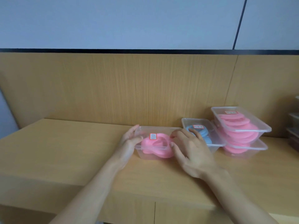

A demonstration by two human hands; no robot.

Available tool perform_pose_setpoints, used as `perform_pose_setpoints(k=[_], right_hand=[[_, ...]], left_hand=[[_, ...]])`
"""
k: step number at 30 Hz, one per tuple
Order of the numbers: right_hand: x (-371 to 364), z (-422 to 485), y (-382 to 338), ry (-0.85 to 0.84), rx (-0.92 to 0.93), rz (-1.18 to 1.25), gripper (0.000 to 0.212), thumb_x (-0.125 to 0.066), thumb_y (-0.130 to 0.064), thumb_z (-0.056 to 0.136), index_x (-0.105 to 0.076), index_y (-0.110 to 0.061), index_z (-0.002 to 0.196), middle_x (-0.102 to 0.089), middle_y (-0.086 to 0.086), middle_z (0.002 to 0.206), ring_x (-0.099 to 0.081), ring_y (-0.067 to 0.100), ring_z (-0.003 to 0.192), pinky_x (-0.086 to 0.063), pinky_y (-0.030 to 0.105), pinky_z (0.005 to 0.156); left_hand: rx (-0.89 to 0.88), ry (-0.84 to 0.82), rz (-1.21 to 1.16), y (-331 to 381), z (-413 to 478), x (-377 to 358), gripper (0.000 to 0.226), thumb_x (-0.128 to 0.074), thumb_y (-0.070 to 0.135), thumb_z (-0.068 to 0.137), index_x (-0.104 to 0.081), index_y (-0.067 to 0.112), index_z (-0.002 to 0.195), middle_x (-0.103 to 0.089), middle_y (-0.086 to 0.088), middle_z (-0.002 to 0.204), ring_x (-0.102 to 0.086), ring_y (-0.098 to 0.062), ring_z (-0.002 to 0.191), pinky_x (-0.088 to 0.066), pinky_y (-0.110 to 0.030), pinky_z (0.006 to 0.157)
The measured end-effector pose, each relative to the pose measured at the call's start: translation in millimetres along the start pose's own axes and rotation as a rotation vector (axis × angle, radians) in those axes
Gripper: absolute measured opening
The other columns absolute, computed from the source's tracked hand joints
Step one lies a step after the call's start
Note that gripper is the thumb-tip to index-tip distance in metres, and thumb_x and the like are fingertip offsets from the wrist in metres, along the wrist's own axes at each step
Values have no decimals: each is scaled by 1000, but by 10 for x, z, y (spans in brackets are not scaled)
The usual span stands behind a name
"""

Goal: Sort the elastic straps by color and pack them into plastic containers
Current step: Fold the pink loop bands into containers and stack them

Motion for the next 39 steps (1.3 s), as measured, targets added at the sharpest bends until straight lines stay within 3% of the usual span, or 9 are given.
perform_pose_setpoints(k=[5,12,16,20,24,29,33,36,39], right_hand=[[-33,-3,-58,-17,-53,-46,44,-22,-45,94,-53,-20,115,-55,-7,120,-53,14,117,-21,43,121],[-56,-4,-83,-53,-85,-150,70,-13,-47,90,-50,-14,140,-51,4,147,-36,18,144,-10,40,125],[-53,24,-122,-83,-75,-168,70,-10,-48,91,-52,-15,137,-52,6,145,-36,21,144,-10,38,125],[-109,65,-287,-100,-64,-176,65,-12,-50,95,-54,-14,129,-56,10,138,-42,27,137,-18,39,122],[-127,167,-379,-90,-108,-117,59,-23,-54,91,-59,-16,120,-60,6,126,-50,27,120,-35,37,106],[-107,462,-352,-144,-215,-134,38,-45,-47,92,-55,-19,115,-54,3,119,-47,26,112,-39,42,99],[-161,594,-307,-210,-184,-97,41,-45,-41,94,-46,-16,126,-46,4,131,-41,27,126,-30,41,110],[-210,604,-242,-306,-146,2,58,-38,-42,100,-31,-15,151,-27,5,160,-20,24,149,-11,40,124],[-244,624,-204,-368,-124,6,65,-32,-47,102,-21,-19,159,-12,1,169,-6,21,155,-2,40,126]], left_hand=[[-15,-1,5,13,-29,-9,45,-49,-3,99,-48,16,140,-63,-12,134,-59,-28,127,-37,-51,116],[-34,-7,17,26,-54,-10,47,-54,-1,95,-51,15,138,-67,-3,126,-64,-18,117,-49,-36,99],[-2,-3,9,77,-39,34,59,-63,2,85,-50,10,143,-69,-7,122,-66,-21,117,-48,-51,105],[51,12,16,144,-26,212,64,-62,2,80,-50,8,143,-70,-12,124,-61,-32,124,-39,-49,115],[84,-18,121,245,-8,365,80,-64,10,68,-48,11,147,-61,-8,140,-54,-25,132,-33,-42,119],[2,-119,483,455,87,222,76,-37,-18,88,-37,19,154,-28,-4,164,-33,-15,146,-44,-14,85],[-108,-179,819,465,124,58,65,-39,-3,93,-39,17,155,-30,-1,164,-24,-13,151,-21,-23,119],[-198,-167,958,392,161,39,54,-45,20,101,-39,19,155,-30,4,164,-16,-10,153,-10,-26,123],[-229,-154,1016,342,209,54,54,-46,32,102,-38,25,155,-30,9,164,-14,-10,154,-9,-28,123]])
Point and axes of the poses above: each hand's wrist, its own z-axis towards the middle knuckle, its own x-axis out of the back of the hand, y = z × x, the point moved 1 cm from there along z, towards the middle knuckle
